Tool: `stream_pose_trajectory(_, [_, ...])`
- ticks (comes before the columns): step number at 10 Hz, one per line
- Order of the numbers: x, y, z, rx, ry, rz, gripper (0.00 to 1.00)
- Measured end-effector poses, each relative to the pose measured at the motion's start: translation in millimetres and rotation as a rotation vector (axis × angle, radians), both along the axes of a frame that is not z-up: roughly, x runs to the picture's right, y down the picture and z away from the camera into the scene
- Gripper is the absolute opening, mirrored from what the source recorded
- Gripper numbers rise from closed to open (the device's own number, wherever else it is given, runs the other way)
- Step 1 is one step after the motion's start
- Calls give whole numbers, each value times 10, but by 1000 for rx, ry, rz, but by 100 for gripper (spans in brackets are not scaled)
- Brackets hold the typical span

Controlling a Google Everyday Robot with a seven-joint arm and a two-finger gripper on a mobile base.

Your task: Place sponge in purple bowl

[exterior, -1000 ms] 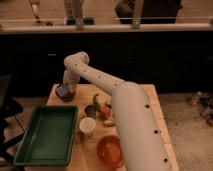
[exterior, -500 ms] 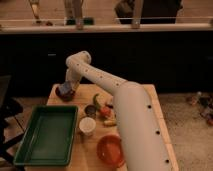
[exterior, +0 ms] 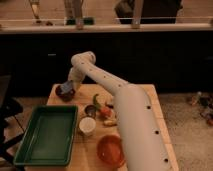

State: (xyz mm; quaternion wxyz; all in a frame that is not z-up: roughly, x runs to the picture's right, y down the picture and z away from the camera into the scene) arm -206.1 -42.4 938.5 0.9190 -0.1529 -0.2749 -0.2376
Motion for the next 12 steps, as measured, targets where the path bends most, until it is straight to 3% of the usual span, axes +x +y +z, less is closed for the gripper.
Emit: stream_pose_trajectory(12, [-168,-20,132,-23,-42,-23,0])
